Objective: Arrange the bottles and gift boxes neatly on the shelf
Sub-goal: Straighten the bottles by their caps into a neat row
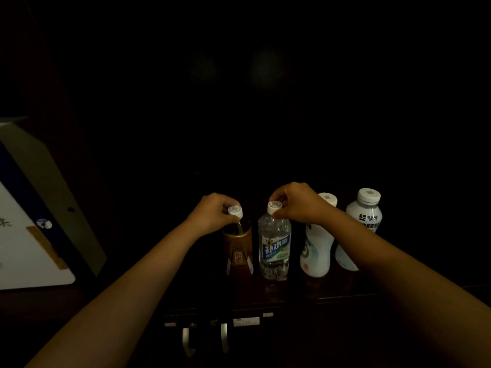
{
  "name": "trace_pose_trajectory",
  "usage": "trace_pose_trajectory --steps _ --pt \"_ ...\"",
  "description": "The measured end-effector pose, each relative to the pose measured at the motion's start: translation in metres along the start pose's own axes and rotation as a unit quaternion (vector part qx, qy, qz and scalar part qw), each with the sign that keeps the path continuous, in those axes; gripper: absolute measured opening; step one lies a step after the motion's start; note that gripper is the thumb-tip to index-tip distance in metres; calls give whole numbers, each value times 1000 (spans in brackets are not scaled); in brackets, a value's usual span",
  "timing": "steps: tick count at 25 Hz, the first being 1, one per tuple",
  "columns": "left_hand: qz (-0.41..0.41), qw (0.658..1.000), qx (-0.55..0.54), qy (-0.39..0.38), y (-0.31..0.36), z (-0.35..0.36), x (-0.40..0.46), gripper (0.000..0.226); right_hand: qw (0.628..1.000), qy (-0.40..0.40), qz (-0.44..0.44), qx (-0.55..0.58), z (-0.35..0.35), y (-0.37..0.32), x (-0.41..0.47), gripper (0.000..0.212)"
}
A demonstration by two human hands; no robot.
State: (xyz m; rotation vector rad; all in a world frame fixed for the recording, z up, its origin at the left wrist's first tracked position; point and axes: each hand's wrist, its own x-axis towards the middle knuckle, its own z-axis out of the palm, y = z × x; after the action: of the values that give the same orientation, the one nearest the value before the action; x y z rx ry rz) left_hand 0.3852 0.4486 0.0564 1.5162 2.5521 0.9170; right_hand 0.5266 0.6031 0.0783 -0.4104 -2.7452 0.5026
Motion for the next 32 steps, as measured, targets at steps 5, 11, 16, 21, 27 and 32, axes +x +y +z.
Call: trace_pose_trajectory --steps 5,11,16,21,27,32 --pt "-8 1000 -22 7 4 6 6 32 1000 12 1 3 1 0 1 32" --pt "-7 999 -36 0 8 13 11 33 999 23 16 17 3 6 4 32" --pt "-28 997 -76 -16 9 8 15 35 999 15 32 40 4 9 8 32" --pt "-32 997 -67 -18 8 9 14 33 998 11 31 48 6 10 9 33" --pt "-57 995 78 31 20 16 12 32 999 10 29 30 6 9 7 35" --pt "20 994 60 -93 13 -9 19 34 999 10 27 34 4 9 6 36"
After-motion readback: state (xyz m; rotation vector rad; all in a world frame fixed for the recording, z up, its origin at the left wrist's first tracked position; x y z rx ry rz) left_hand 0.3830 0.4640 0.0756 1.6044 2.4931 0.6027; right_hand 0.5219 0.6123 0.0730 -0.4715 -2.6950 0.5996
